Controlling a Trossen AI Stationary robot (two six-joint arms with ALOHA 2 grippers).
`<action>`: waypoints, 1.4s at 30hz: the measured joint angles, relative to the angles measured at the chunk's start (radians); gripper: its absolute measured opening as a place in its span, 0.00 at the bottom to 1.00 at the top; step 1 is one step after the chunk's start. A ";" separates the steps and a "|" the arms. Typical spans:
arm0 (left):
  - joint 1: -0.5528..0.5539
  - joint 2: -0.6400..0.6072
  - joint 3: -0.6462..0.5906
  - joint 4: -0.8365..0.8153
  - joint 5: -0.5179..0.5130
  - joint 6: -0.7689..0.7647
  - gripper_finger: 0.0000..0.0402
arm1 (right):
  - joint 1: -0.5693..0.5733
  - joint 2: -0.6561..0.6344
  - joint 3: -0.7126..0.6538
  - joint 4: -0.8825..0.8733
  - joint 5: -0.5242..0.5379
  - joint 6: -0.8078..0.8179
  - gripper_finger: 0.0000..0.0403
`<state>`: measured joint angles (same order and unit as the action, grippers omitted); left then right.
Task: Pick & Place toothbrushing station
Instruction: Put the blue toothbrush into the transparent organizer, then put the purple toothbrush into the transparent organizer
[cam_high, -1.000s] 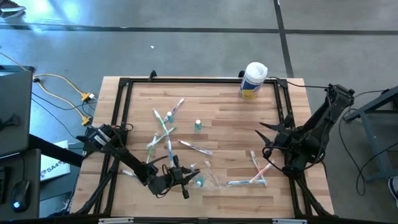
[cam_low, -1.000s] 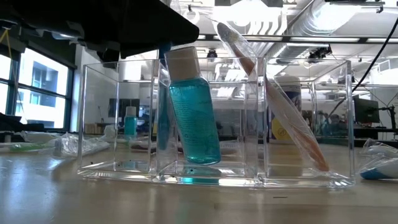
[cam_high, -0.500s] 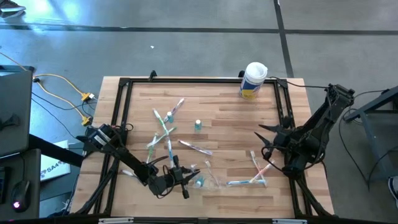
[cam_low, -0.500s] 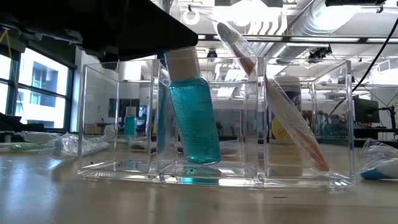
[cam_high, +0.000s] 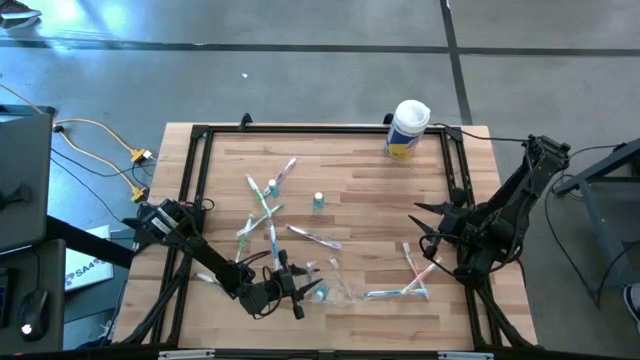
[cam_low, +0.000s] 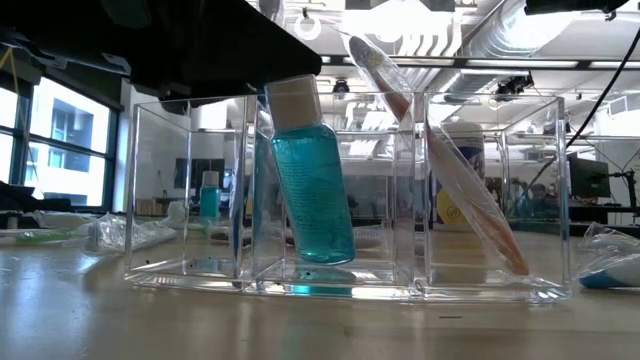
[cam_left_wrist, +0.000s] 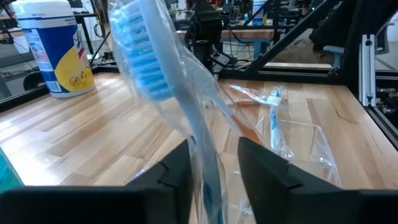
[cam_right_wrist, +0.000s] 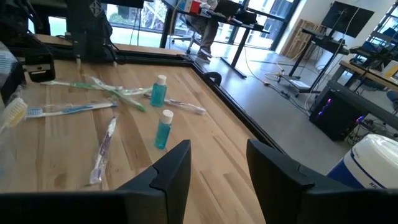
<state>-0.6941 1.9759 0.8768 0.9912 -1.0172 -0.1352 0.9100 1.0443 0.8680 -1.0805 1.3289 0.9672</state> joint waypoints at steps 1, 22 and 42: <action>0.000 0.000 0.000 0.000 -0.001 0.000 0.34 | 0.000 0.000 0.000 0.000 0.000 0.000 0.37; -0.010 -0.022 0.064 -0.003 -0.093 0.300 0.46 | 0.000 0.000 0.000 -0.008 0.003 -0.003 0.37; -0.055 -0.176 0.093 0.001 -0.209 0.499 0.46 | 0.000 0.001 0.000 -0.008 -0.005 -0.003 0.37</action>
<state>-0.7491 1.7999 0.9699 0.9923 -1.2261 0.3634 0.9100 1.0454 0.8680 -1.0890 1.3243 0.9638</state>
